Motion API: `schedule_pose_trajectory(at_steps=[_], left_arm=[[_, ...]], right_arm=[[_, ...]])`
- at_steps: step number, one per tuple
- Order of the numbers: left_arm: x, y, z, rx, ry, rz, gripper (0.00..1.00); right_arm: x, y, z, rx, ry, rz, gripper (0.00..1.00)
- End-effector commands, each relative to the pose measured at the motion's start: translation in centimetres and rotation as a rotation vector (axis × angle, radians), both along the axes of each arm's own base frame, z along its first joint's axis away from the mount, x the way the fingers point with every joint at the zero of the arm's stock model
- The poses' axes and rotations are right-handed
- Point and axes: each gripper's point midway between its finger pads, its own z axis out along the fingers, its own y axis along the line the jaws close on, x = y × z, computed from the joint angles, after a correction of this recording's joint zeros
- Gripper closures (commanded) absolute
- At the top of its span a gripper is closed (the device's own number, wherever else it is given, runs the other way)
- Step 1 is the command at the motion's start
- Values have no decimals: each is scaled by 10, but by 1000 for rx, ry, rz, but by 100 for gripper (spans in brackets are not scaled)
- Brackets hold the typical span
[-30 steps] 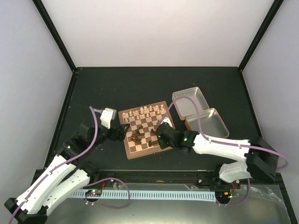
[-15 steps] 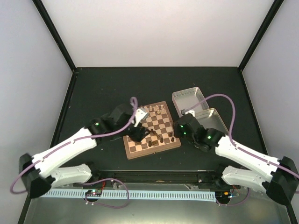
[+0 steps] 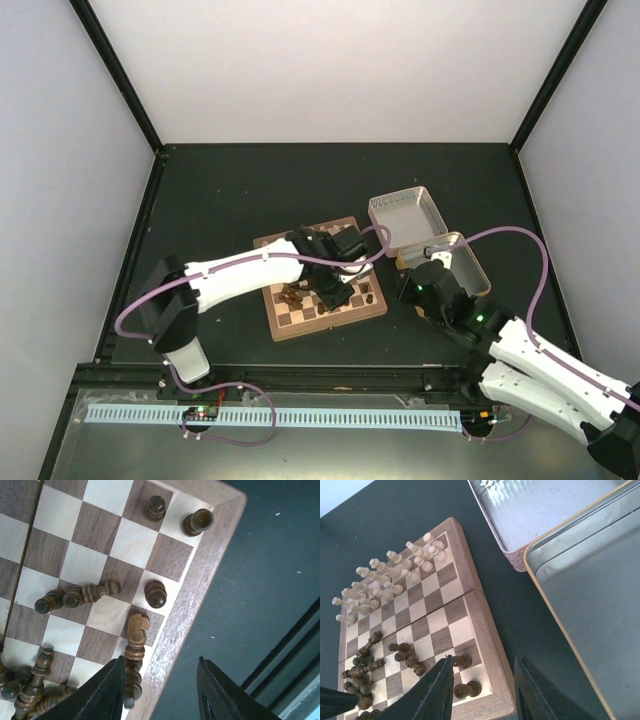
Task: Set up the chess pieces on the board
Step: Pick up the chess piece from the chessboard.
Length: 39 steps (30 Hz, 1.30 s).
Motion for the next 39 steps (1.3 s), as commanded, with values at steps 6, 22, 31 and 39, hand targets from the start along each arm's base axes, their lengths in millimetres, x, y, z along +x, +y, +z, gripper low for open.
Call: schedule_pose_trajectory(at_steps=[6, 22, 31, 39], left_arm=[[4, 6, -35, 170, 55, -29, 61], [15, 9, -66, 263, 60, -18, 67], [13, 9, -72, 267, 79, -36, 69], [19, 9, -72, 261, 77, -26, 80]], right_arm=[[2, -17, 3, 3, -34, -84, 67], [5, -14, 2, 1, -36, -79, 68], [5, -14, 1, -2, -34, -81, 68], [5, -14, 2, -1, -37, -80, 69]])
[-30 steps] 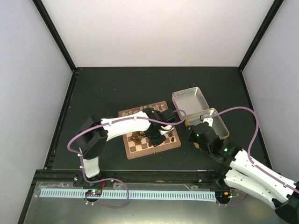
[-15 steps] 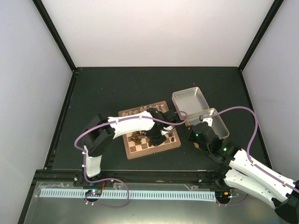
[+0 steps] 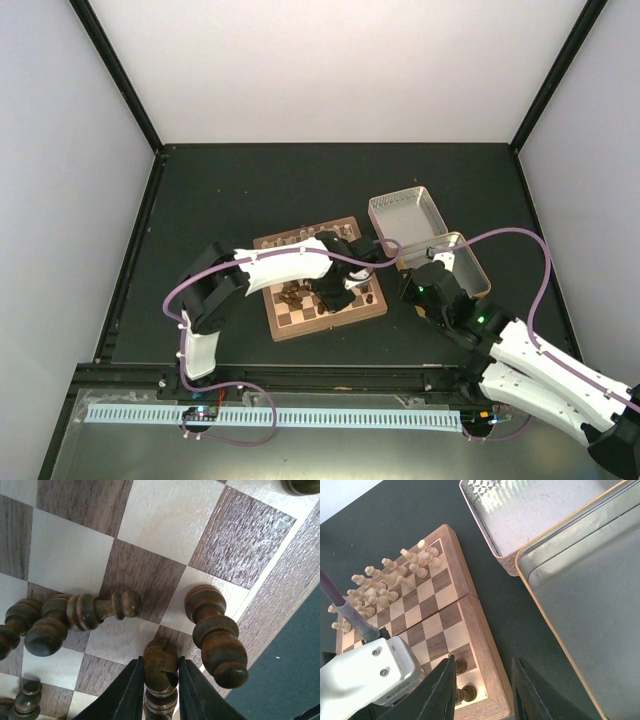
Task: Set up the chess pieces on the board
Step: Pick up the chess piece from the chessboard, then place the chess piece on the chessboard.
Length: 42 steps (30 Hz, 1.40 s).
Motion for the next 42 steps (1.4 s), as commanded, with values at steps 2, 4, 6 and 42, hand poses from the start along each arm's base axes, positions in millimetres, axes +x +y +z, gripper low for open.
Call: schedule_pose_trajectory(at_steps=[2, 4, 6, 42], left_arm=[[8, -3, 3, -5, -11, -6, 83], [9, -4, 6, -12, -16, -6, 84], [10, -5, 10, -22, -20, -5, 84], [71, 20, 210, -980, -306, 556, 84]], right_arm=[[4, -7, 2, -2, -22, -43, 69], [4, -7, 3, -2, -24, -42, 69], [4, -6, 3, 2, -25, -42, 69], [-6, 134, 71, 238, -334, 689, 41]])
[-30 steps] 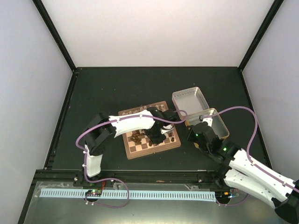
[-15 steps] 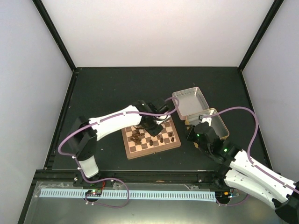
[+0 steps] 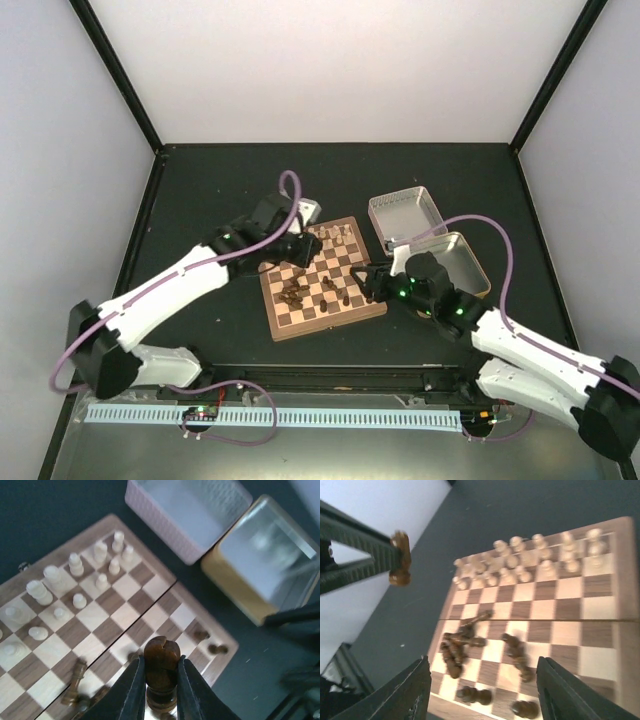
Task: Set up the chess pieces on the board
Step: Place the chess piece on the chessboard.
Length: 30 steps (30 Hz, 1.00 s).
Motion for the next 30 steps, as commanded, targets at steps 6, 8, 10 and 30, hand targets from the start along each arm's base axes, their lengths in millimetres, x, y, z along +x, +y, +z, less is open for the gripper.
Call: schedule_pose_trajectory(at_steps=[6, 8, 10, 30], left_arm=[[2, 0, 89, -571, -45, 174, 84], [1, 4, 95, -605, -46, 188, 84], [-1, 7, 98, -625, -42, 198, 84], [-22, 17, 102, -687, 3, 183, 83]], right_arm=[[-6, 84, 64, 111, -224, 380, 38], [-5, 92, 71, 100, -253, 405, 38], [-1, 98, 77, 78, -286, 416, 38], [26, 111, 101, -26, -380, 394, 83]])
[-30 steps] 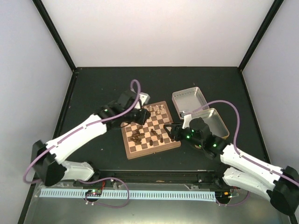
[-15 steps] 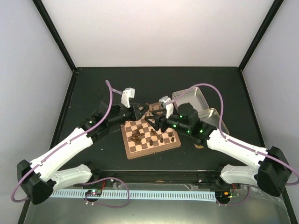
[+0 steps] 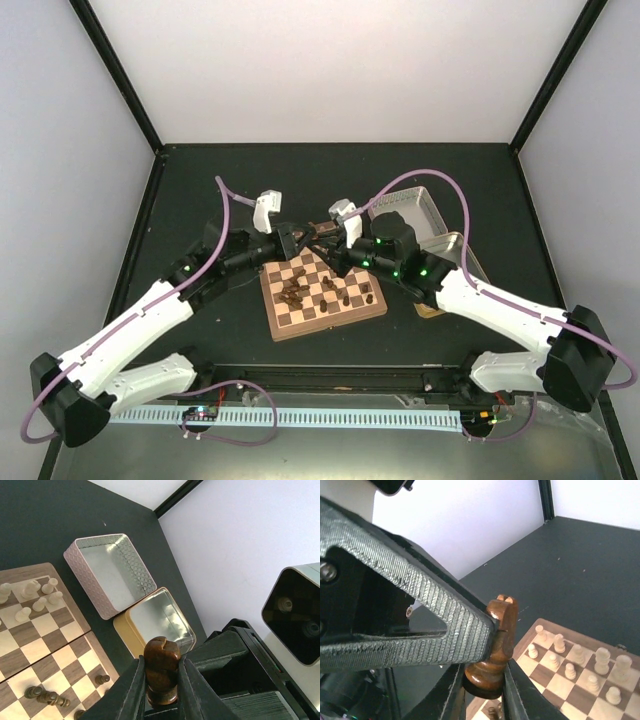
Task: Set up the chess pieces on the board
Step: Place the chess piece on the chessboard.
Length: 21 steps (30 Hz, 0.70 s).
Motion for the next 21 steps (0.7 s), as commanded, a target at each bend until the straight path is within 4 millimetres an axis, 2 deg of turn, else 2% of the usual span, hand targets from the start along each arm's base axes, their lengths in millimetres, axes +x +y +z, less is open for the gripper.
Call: schedule_pose_trajectory(at_steps=[1, 6, 11, 14, 18, 21], left_arm=[[-8, 2, 8, -35, -6, -23, 83], [-12, 4, 10, -26, -24, -44, 74], [-18, 7, 26, -15, -95, -90, 43], [-21, 8, 31, 8, -113, -119, 32], [-24, 1, 30, 14, -92, -194, 28], [-31, -8, 32, -13, -81, -278, 31]], right_arm=[[7, -2, 13, -6, -59, -21, 86], [1, -2, 7, -45, -114, 26, 97], [-14, -8, 6, -70, -214, 97, 99], [-21, -12, 7, -82, -272, 130, 98], [-31, -12, 5, -103, -300, 193, 98], [-33, -11, 2, -120, -301, 207, 98]])
